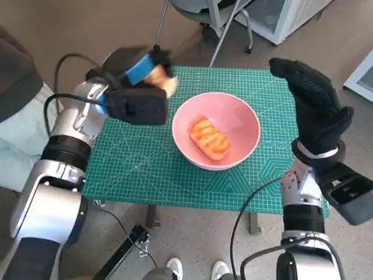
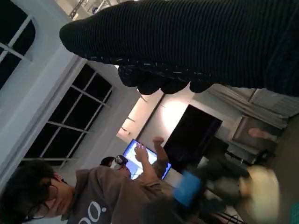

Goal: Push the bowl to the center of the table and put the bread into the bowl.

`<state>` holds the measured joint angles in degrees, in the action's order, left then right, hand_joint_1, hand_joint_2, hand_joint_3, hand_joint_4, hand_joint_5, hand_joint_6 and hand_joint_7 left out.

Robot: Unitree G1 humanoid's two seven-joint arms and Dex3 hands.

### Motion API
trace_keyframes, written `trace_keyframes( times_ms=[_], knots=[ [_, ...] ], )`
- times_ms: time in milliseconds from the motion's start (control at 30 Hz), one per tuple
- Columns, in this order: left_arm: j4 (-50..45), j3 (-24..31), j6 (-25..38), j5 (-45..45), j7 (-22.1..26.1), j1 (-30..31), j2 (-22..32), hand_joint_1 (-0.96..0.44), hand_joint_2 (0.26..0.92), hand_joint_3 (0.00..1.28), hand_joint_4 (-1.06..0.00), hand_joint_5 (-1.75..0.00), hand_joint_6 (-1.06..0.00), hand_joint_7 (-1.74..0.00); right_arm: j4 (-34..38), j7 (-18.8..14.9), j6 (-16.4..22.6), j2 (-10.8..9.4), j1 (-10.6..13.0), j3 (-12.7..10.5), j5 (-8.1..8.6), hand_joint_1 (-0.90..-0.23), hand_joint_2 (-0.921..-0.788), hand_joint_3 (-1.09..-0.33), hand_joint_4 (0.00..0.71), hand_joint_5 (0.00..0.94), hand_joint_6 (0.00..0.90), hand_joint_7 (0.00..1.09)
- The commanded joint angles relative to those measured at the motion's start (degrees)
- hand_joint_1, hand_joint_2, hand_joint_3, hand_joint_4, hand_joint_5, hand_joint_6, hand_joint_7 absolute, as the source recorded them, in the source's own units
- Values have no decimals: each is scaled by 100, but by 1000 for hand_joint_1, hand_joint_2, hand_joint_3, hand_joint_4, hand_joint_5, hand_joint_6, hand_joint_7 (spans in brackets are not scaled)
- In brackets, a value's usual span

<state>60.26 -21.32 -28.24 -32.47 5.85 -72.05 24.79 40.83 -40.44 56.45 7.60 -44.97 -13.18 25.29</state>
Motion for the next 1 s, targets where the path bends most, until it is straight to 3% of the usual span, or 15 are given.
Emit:
trace_keyframes(
  times_ms=[33,233,500,567,633,667,700,767,867,1000],
  knots=[
    [-320,47,-385,198,140,139,-118,2,920,34,-721,-1105,-670,-1146,91,-105,-57,1,18,13,67,-604,-921,-738,350,2,31,825],
    [-413,-30,-766,244,234,229,-308,1,917,37,-724,-1172,-679,-1069,102,-156,-63,10,31,6,97,-600,-921,-739,350,2,33,820],
    [-362,-100,-791,247,481,304,-547,1,919,37,-731,-1117,-657,-1141,69,-155,-75,35,46,4,108,-603,-921,-741,351,2,37,814],
    [-311,-99,-707,291,667,329,-608,1,920,61,-684,-1169,-644,-1152,48,-142,-78,39,55,9,104,-606,-921,-741,351,2,38,812],
    [-237,-77,-545,381,990,344,-667,0,920,148,-563,-1271,-568,-1251,22,-128,-81,41,66,13,101,-607,-921,-742,351,2,38,812],
    [-209,-61,-461,429,1153,350,-689,-33,884,160,-428,-1052,-420,-1097,12,-122,-83,42,71,14,101,-608,-921,-742,351,2,38,812],
    [-183,-39,-349,510,1403,358,-707,-46,874,160,-394,-945,-378,-1021,1,-117,-85,43,77,13,101,-608,-921,-743,351,2,38,812],
    [-165,-5,-245,646,1770,377,-713,-96,847,123,-276,-518,-209,-792,-20,-106,-94,44,86,13,97,-609,-921,-744,350,2,37,812],
    [-174,41,-242,807,2150,406,-688,-155,832,78,-174,-218,-96,-664,-53,-85,-113,42,97,16,85,-610,-921,-744,350,1,37,813],
    [-358,127,-168,986,2492,487,-629,-242,829,53,-72,-56,-21,-596,-60,-74,-135,46,97,6,86,-613,-921,-743,351,2,36,814]
  ],
)
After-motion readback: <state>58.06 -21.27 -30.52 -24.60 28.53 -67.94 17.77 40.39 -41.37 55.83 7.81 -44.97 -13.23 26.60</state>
